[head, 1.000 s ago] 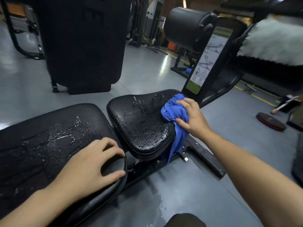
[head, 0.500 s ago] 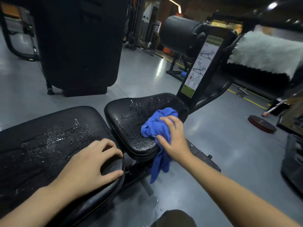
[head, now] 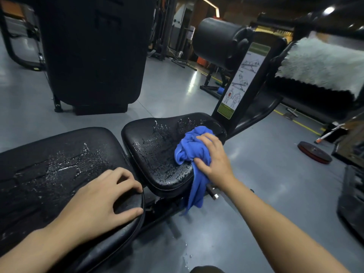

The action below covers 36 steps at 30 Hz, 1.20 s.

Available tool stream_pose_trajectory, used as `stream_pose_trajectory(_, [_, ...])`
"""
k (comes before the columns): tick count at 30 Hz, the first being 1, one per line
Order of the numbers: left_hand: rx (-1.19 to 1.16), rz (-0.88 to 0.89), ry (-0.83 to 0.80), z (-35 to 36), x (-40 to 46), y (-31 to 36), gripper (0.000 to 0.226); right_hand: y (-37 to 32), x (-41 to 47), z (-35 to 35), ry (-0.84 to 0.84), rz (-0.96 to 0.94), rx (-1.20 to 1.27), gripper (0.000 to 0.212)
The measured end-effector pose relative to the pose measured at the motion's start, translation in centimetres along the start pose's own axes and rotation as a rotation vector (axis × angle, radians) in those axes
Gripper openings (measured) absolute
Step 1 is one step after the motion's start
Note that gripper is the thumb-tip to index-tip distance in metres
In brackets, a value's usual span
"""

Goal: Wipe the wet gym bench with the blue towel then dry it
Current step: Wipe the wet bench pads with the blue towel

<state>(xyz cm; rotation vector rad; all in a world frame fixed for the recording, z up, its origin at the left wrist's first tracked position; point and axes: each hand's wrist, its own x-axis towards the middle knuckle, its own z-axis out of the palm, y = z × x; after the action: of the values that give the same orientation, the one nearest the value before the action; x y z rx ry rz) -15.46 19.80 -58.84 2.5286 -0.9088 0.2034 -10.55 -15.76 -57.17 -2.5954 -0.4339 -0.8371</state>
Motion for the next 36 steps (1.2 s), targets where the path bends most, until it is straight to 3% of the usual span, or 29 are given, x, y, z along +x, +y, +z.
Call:
stream_pose_trajectory(9, [-0.011,-0.007,-0.001,0.0,0.2,0.0,0.038,3.4,7.1,-2.3,-0.122,0.33,-0.207,0.067])
stream_pose_trajectory(27, [-0.057,0.104,0.011,0.2,1.0,-0.3,0.043,6.7,18.4,0.3,-0.408,0.428,-0.291,0.072])
stream_pose_trajectory(36, [-0.034,0.11,0.026,0.3,0.9,-0.3,0.043,6.6,17.5,-1.0,-0.458,0.419,-0.259,0.073])
